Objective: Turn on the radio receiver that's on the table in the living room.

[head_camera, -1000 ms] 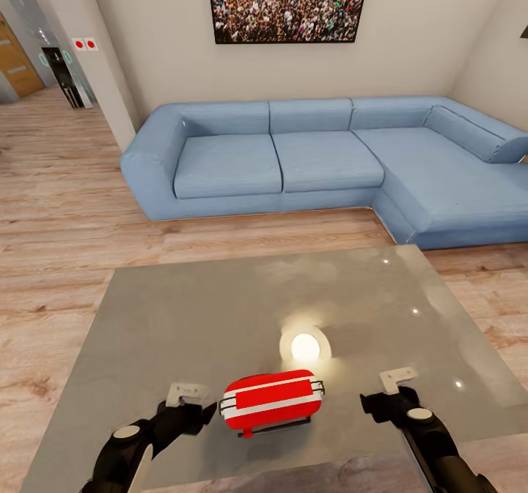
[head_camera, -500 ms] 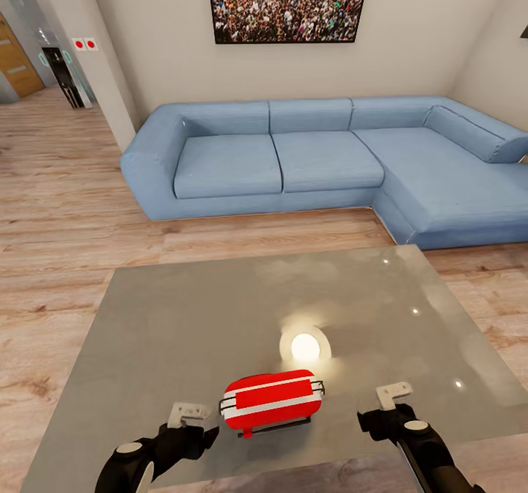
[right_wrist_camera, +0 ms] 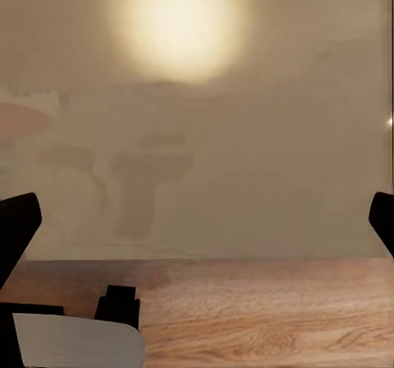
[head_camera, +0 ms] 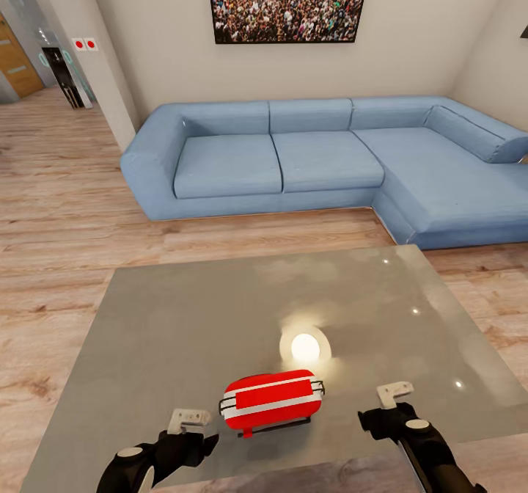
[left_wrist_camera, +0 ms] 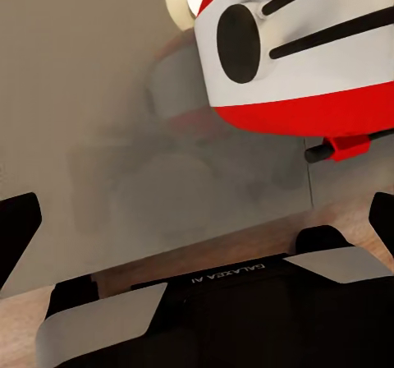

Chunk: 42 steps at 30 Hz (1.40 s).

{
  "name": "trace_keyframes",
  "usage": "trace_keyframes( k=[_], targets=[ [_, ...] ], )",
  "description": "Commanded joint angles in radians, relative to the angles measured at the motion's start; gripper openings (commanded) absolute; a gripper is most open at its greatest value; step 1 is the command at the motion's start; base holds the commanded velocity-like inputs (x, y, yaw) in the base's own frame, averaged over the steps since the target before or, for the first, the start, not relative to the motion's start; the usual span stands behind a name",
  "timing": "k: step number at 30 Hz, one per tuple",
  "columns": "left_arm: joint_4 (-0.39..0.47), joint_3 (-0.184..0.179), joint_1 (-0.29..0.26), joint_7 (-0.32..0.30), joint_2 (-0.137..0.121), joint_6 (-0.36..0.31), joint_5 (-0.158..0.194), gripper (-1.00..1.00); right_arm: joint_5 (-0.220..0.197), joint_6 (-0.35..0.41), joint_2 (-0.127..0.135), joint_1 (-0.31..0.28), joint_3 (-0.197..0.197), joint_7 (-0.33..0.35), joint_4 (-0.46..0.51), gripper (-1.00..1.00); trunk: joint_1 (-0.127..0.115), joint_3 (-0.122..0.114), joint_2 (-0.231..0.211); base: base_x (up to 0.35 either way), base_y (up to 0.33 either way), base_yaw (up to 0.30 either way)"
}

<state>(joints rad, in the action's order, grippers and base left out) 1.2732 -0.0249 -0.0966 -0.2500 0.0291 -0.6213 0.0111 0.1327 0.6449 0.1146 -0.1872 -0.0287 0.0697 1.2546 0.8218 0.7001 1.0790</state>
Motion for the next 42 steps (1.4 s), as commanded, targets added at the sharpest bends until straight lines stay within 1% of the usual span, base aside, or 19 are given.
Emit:
trace_keyframes(
  k=[1, 5, 6, 9, 13, 15, 16, 18, 19, 21, 22, 25, 26, 28, 30, 33, 35, 39, 42],
  targets=[
    [0.0, 0.0, 0.0, 0.0, 0.0, 0.0, 0.0, 1.0, -0.001, 0.001, 0.0, 0.0, 0.0, 0.0, 0.006, 1.0, 0.0, 0.0, 0.0, 0.0, 0.0, 0.0],
    [0.0, 0.0, 0.0, 0.0, 0.0, 0.0, 0.001, 1.0, 0.004, 0.002, -0.001, 0.0, -0.001, 0.0, 0.097, 1.0, 0.0, 0.0, 0.0, 0.0, 0.0, 0.0],
    [0.0, 0.001, 0.0, 0.0, -0.002, 0.0, 0.001, 1.0, 0.009, 0.004, -0.001, 0.0, -0.004, -0.002, 0.145, 1.0, 0.0, 0.0, 0.0, 0.0, 0.0, 0.0],
    [0.0, 0.001, 0.0, 0.0, -0.005, 0.0, 0.001, 1.0, 0.012, 0.023, 0.001, 0.0, -0.005, -0.004, 0.188, 1.0, 0.0, 0.0, 0.0, 0.0, 0.0, 0.0],
    [0.0, 0.001, 0.0, 0.0, -0.006, 0.0, 0.001, 1.0, 0.019, 0.122, 0.006, 0.0, -0.003, -0.005, 0.243, 1.0, 0.0, 0.0, 0.0, 0.0, 0.0, 0.0],
    [-0.001, 0.002, 0.0, 0.0, -0.006, 0.0, 0.001, 1.0, 0.05, 0.155, 0.007, 0.0, -0.016, -0.003, 0.277, 1.0, 0.0, 0.0, 0.0, 0.0, 0.0, 0.0],
    [-0.001, 0.002, 0.0, 0.0, -0.006, 0.0, 0.001, 1.0, 0.066, 0.16, 0.008, 0.0, -0.031, -0.002, 0.282, 1.0, 0.0, 0.0, 0.0, 0.0, 0.0, 0.0],
    [-0.002, 0.002, 0.0, 0.0, -0.006, 0.0, 0.001, 1.0, 0.124, 0.173, 0.008, 0.001, -0.093, 0.0, 0.295, 1.0, 0.0, 0.0, 0.0, 0.0, 0.0, 0.0],
    [-0.002, 0.002, 0.0, 0.0, -0.006, 0.0, 0.001, 1.0, 0.14, 0.175, 0.008, 0.001, -0.111, 0.001, 0.296, 1.0, 0.0, 0.0, 0.0, 0.0, 0.0, 0.0],
    [-0.003, 0.002, 0.0, 0.0, -0.006, 0.0, 0.001, 1.0, 0.196, 0.181, 0.007, 0.004, -0.175, 0.003, 0.302, 1.0, 0.0, 0.0, 0.0, 0.0, 0.0, 0.0],
    [-0.003, 0.002, 0.0, 0.0, -0.006, 0.0, 0.001, 1.0, 0.236, 0.193, 0.004, 0.005, -0.23, 0.008, 0.304, 1.0, 0.0, 0.0, 0.0, 0.0, 0.0, 0.0],
    [-0.003, 0.003, 0.0, 0.0, -0.006, 0.001, 0.001, 1.0, 0.255, 0.226, -0.001, -0.003, -0.276, 0.016, 0.305, 1.0, 0.0, 0.0, 0.0, 0.0, 0.0, 0.0],
    [-0.004, 0.003, 0.0, 0.0, -0.006, 0.0, 0.001, 1.0, 0.265, 0.265, -0.005, -0.031, -0.312, 0.038, 0.306, 1.0, 0.0, 0.0, 0.0, 0.0, 0.0, 0.0],
    [-0.005, 0.003, 0.0, 0.0, -0.006, 0.001, 0.002, 1.0, 0.266, 0.276, -0.007, -0.049, -0.322, 0.05, 0.307, 1.0, 0.0, 0.0, 0.0, 0.0, 0.0, 0.0],
    [-0.006, 0.002, 0.0, 0.0, -0.006, 0.001, 0.002, 1.0, 0.268, 0.325, -0.009, -0.105, -0.333, 0.107, 0.307, 1.0, 0.0, 0.0, 0.0, 0.0, 0.0, 0.0],
    [-0.006, 0.002, 0.0, 0.0, -0.006, 0.001, 0.001, 1.0, 0.27, 0.374, -0.009, -0.15, -0.341, 0.167, 0.307, 1.0, 0.0, 0.0, 0.0, 0.0, 0.0, 0.0],
    [-0.006, 0.002, 0.0, 0.0, -0.006, 0.001, 0.001, 1.0, 0.271, 0.395, -0.009, -0.183, -0.375, 0.215, 0.306, 1.0, 0.0, 0.0, 0.0, 0.0, 0.0, 0.0],
    [-0.006, 0.002, 0.0, 0.0, -0.006, 0.0, 0.001, 1.0, 0.272, 0.402, -0.01, -0.212, -0.426, 0.238, 0.306, 1.0, 0.0, 0.0, 0.0, 0.0, 0.0, 0.0],
    [-0.006, 0.002, 0.0, 0.0, -0.006, 0.001, 0.001, 1.0, 0.271, 0.402, -0.012, -0.222, -0.452, 0.243, 0.306, 1.0, 0.0, 0.0, 0.0, 0.0, 0.0, 0.0]
  ],
)
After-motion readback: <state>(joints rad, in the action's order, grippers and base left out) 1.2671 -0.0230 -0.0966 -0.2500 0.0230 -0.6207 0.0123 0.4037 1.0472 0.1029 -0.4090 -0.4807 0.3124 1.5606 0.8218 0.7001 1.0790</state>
